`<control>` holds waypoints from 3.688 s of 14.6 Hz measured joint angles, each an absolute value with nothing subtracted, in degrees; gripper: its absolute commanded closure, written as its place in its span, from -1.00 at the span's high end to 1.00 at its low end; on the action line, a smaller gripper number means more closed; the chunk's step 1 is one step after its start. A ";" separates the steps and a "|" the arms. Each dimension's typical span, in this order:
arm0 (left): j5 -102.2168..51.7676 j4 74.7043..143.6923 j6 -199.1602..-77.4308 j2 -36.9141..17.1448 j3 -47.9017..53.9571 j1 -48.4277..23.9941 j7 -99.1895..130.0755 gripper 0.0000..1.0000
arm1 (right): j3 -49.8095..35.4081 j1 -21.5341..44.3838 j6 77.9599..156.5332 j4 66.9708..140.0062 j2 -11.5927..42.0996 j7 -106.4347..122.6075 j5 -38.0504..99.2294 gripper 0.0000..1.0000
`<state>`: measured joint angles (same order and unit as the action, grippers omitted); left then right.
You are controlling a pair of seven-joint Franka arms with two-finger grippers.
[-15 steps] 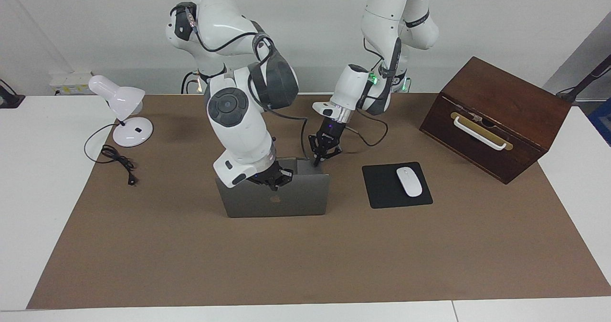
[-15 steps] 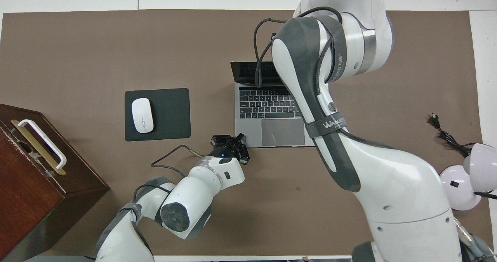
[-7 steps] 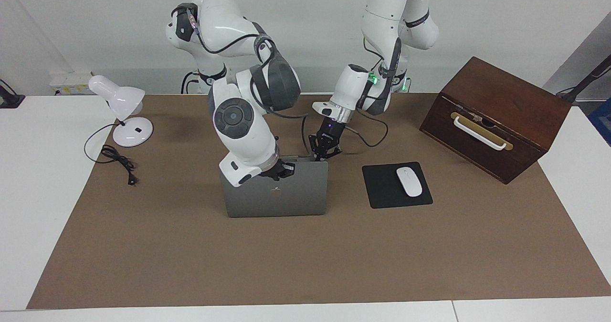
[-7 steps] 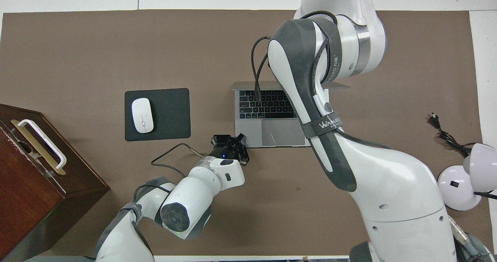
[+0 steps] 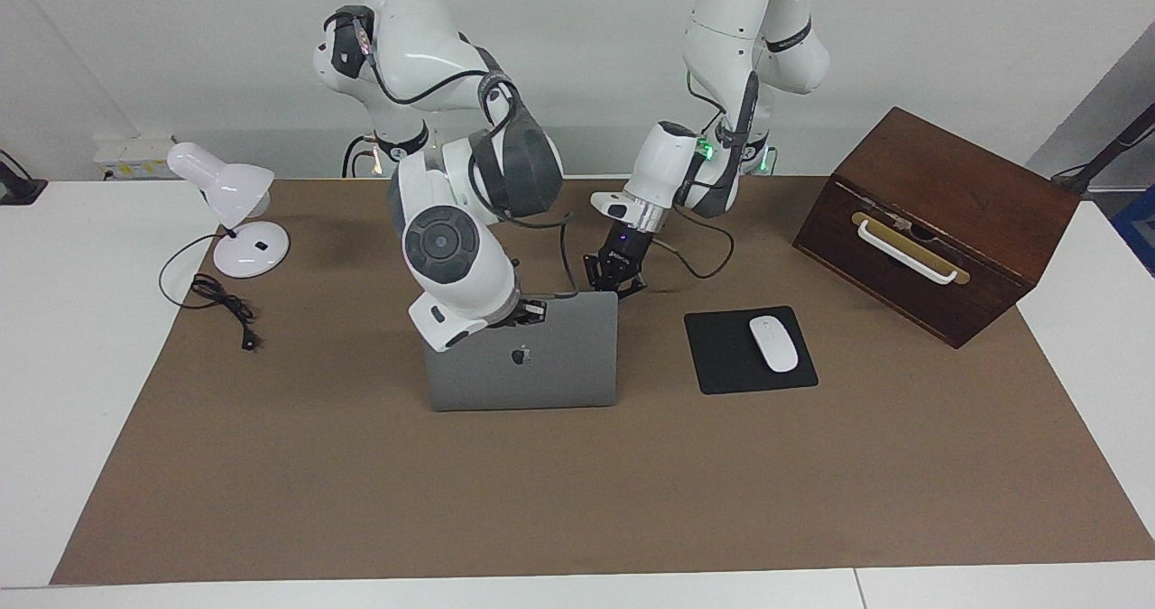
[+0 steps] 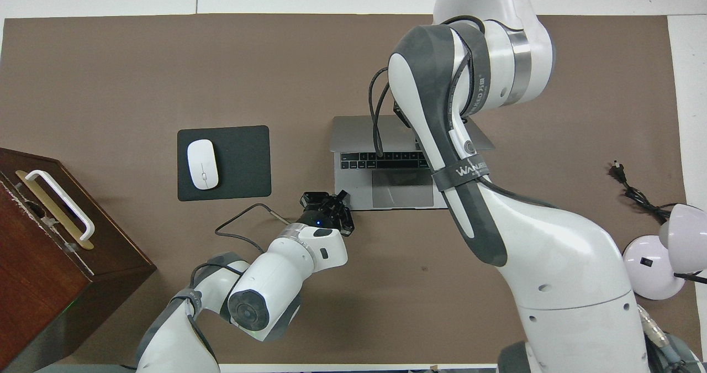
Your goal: Close laptop with both arms
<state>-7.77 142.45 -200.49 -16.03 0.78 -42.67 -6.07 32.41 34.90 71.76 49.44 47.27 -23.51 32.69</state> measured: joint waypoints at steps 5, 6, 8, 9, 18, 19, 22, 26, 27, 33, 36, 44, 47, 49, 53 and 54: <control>-7.75 142.51 -200.74 -16.10 0.79 -42.67 -6.17 -1.00 | 32.52 36.44 73.22 53.01 47.62 -23.51 34.51 -1.00; -7.75 142.52 -200.79 -16.11 0.80 -42.67 -6.18 -1.00 | 32.52 36.88 74.32 53.96 47.71 -23.51 34.55 -1.00; -7.75 142.56 -200.89 -16.14 0.80 -42.67 -6.19 -1.00 | 32.52 37.81 76.90 55.80 47.81 -23.51 34.58 -1.00; -7.74 142.58 -200.97 -16.15 0.80 -42.67 -6.20 -1.00 | 32.52 38.26 78.15 56.75 47.85 -23.51 34.58 -1.00; -7.72 142.68 -201.45 -16.27 0.82 -42.68 -6.21 -1.00 | 32.52 39.57 85.10 63.60 47.93 -23.51 37.39 -1.00; -7.72 142.68 -201.46 -16.27 0.82 -42.68 -6.21 -1.00 | 32.52 39.77 85.96 64.08 47.92 -23.51 37.57 -1.00; -7.72 142.69 -201.49 -16.27 0.82 -42.68 -6.21 -1.00 | 32.52 40.75 87.99 65.75 47.92 -23.51 37.61 -1.00; -7.72 142.70 -201.52 -16.28 0.82 -42.68 -6.21 -1.00 | 32.63 41.17 88.68 66.82 47.90 -23.51 38.31 -1.00; -7.72 142.70 -201.52 -16.28 0.82 -42.68 -6.21 -1.00 | 32.68 41.17 88.68 66.88 47.86 -23.51 38.44 -1.00; -7.72 142.71 -201.55 -16.29 0.82 -42.68 -6.21 -1.00 | 32.71 41.27 88.91 67.24 47.83 -23.51 38.56 -1.00; -7.72 142.72 -201.56 -16.29 0.82 -42.68 -6.21 -1.00 | 32.80 41.37 88.96 67.31 47.81 -23.51 38.57 -1.00; -7.72 142.72 -201.57 -16.29 0.82 -42.68 -6.21 -1.00 | 38.46 42.05 79.75 64.81 47.11 -23.44 41.49 -1.00; -7.72 142.72 -201.57 -16.29 0.82 -42.67 -6.21 -1.00 | 40.79 41.95 77.11 63.34 45.35 -23.44 41.61 -1.00; -7.72 142.72 -201.59 -16.29 0.82 -42.66 -6.19 -1.00 | 42.04 41.60 76.70 62.95 43.68 -23.44 41.61 -1.00; -7.72 142.74 -201.60 -16.28 0.82 -42.65 -6.18 -1.00 | 43.79 38.22 75.91 60.84 39.68 -22.49 40.65 -1.00; -7.72 142.76 -201.62 -16.27 0.82 -42.65 -6.18 -1.00 | 43.94 36.82 75.48 59.65 38.62 -21.60 39.68 -1.00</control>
